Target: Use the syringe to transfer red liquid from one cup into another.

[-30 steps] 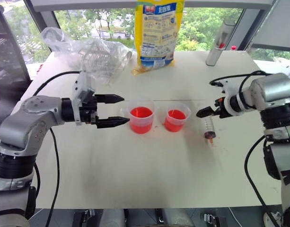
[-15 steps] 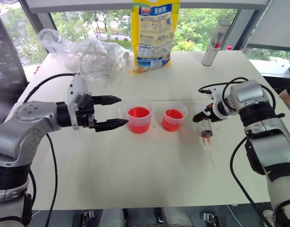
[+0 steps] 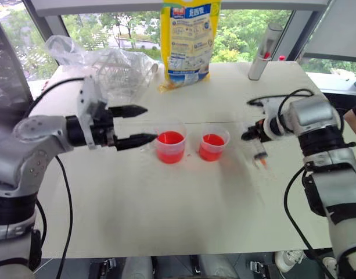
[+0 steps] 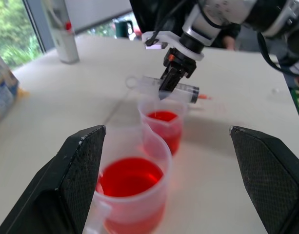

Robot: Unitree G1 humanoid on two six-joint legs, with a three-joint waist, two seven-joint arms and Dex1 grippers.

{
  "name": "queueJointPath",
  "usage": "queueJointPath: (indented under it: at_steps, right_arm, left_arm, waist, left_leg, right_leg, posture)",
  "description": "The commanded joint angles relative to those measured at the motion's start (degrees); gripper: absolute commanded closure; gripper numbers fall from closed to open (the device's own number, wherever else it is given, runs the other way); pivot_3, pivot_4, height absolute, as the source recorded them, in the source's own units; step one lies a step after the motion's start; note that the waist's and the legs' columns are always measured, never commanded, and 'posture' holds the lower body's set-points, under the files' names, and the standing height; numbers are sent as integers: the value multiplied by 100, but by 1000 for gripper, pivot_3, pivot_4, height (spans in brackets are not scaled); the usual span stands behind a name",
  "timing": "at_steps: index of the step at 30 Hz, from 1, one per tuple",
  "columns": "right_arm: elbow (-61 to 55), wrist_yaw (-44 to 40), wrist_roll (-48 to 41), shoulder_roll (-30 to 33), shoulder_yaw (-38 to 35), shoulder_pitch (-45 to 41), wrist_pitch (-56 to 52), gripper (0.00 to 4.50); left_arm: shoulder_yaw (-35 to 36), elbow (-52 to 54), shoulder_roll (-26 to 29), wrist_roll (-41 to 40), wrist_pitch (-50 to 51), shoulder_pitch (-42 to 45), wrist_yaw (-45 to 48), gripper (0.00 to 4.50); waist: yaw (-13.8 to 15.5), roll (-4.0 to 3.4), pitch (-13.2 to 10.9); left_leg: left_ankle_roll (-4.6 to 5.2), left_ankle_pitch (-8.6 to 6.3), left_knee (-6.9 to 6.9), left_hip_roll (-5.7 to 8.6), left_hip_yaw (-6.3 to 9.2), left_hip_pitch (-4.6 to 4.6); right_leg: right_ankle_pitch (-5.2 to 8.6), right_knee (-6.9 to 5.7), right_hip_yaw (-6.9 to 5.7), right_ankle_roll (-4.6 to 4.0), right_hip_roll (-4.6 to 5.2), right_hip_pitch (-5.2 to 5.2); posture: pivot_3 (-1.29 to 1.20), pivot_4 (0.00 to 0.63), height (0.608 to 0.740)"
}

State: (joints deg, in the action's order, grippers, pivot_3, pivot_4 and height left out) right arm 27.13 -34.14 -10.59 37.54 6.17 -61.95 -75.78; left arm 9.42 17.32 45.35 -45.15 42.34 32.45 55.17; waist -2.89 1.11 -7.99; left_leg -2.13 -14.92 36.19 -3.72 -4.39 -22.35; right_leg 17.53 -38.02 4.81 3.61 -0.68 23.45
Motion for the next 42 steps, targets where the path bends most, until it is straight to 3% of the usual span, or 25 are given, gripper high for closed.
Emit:
queueJointPath:
  at_steps: [1, 5, 10, 14, 20, 27, 42]
  right_arm:
    - [-1616, 238, -395, -25, -1349, -44, 1252, 3085]
    - [-2865, 127, -1092, -639, -2138, 244, 2373, 3085]
    - [-3635, 80, -1803, -1644, -2176, 570, 3153, 3085]
    - [-3741, 85, -1960, -2334, -1853, 922, 3780, 3085]
    - [-3070, -178, -1510, -3273, -933, 1957, 5271, 3085]
    - [-2555, -372, -923, -3500, -169, 2608, 6344, 3085]
    - [-2022, -460, -284, -3327, 263, 2974, 7149, 3085]
  left_arm:
    - [342, -115, -63, -353, 157, 300, -176, 298]
    - [371, -387, -64, -364, 158, 575, -256, 298]
    - [378, -739, 46, -355, 208, 974, -210, 298]
    - [341, -850, 137, -308, 220, 1143, -132, 298]
    - [156, -889, 153, -84, 149, 1253, -98, 298]
    - [-146, -878, -152, 283, -127, 1276, -153, 298]
    - [-633, -1469, -719, 1007, -694, 1507, -9, 298]
  waist:
    - [7, 1, 1]
    - [17, 2, 2]
    - [9, 5, 4]
    - [21, 5, 3]
    - [22, 13, 8]
    - [28, 11, 7]
    - [20, 12, 7]
  left_leg:
    - [0, 0, -4, 0, -1, 3]
    - [-1, 0, -11, -5, 3, 3]
    - [-2, 1, -1, -10, 2, 16]
    - [-3, 2, -1, -10, 2, 14]
    - [-4, 2, -1, -8, 0, 10]
    - [-6, 3, 3, -7, 0, 7]
    - [-6, 4, 4, -5, 0, 11]
  right_leg:
    - [0, 0, 1, 0, 0, 0]
    - [1, 4, -5, 0, -8, -2]
    - [0, -9, -4, -1, -13, -13]
    - [-1, -9, -6, -1, -10, -13]
    - [0, -5, -8, -1, -2, -12]
    - [0, -9, -9, -1, 1, -10]
    - [0, -10, -7, -1, -2, -11]
  posture:
    - [0, 150, 740]
    - [0, 150, 740]
    - [0, 150, 740]
    - [0, 150, 740]
    - [0, 150, 740]
    - [0, 150, 740]
    - [0, 150, 740]
